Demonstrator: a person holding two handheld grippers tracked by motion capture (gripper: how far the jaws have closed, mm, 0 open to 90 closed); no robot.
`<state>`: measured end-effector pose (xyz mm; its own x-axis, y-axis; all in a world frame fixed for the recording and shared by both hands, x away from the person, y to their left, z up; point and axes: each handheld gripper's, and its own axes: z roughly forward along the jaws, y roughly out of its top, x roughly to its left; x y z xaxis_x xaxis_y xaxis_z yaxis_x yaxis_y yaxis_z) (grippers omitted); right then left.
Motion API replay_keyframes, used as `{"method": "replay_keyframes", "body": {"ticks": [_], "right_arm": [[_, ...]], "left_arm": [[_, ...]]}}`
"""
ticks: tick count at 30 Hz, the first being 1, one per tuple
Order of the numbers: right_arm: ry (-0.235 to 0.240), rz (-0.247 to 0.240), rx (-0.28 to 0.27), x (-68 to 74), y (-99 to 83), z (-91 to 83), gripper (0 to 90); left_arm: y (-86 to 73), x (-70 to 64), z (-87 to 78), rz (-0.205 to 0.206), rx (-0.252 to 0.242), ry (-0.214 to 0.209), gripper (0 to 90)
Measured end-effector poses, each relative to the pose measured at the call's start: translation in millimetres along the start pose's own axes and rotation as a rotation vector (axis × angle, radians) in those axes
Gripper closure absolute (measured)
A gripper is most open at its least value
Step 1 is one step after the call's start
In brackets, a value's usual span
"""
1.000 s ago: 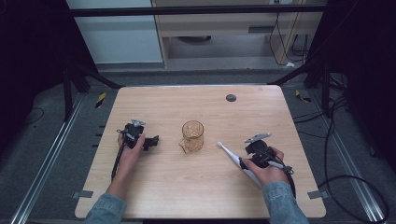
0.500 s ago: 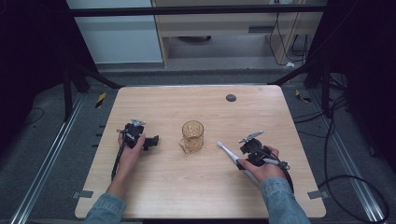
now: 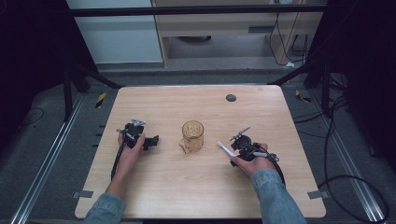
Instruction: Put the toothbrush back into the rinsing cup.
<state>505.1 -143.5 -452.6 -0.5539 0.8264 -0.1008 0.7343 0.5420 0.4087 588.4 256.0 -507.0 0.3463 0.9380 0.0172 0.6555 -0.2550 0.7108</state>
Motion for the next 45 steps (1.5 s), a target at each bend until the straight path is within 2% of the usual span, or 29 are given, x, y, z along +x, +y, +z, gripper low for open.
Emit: {"method": "replay_keyframes", "body": {"ticks": [3,9,19,34,40,42,43,44,45], "right_arm": [[0.007,-0.022,0.028,-0.8,1.6,4.8,43.1],[0.026,-0.019,0.053,-5.9,-1.9,6.8,47.9],[0.05,-0.022,0.091,-5.0,-4.2,11.4,52.2],[0.076,-0.041,0.118,-5.2,-2.1,14.2,65.5],[0.089,-0.04,0.137,-5.9,-1.7,13.2,66.8],[0.089,-0.046,0.13,-7.2,-1.4,12.2,66.9],[0.087,-0.019,0.119,-8.7,0.2,7.7,66.9],[0.087,-0.019,0.119,-8.7,0.2,7.7,66.9],[0.088,-0.003,0.091,-11.8,2.2,2.1,66.9]], "left_arm": [[0.0,0.0,0.0,0.0,0.0,0.0,0.0],[0.0,0.1,-0.1,0.001,0.001,0.0,0.0],[0.3,0.0,0.0,0.002,0.004,0.002,0.0],[0.2,0.0,0.1,0.002,0.002,0.001,0.0],[0.2,0.0,0.1,0.002,0.002,0.001,0.0],[0.3,0.0,-0.1,0.002,0.004,0.002,0.0],[0.3,0.0,0.0,0.002,0.003,0.002,0.0],[0.2,0.0,0.0,0.002,0.003,0.002,0.0],[0.2,-0.1,0.1,0.0,0.001,0.001,0.0]]}}
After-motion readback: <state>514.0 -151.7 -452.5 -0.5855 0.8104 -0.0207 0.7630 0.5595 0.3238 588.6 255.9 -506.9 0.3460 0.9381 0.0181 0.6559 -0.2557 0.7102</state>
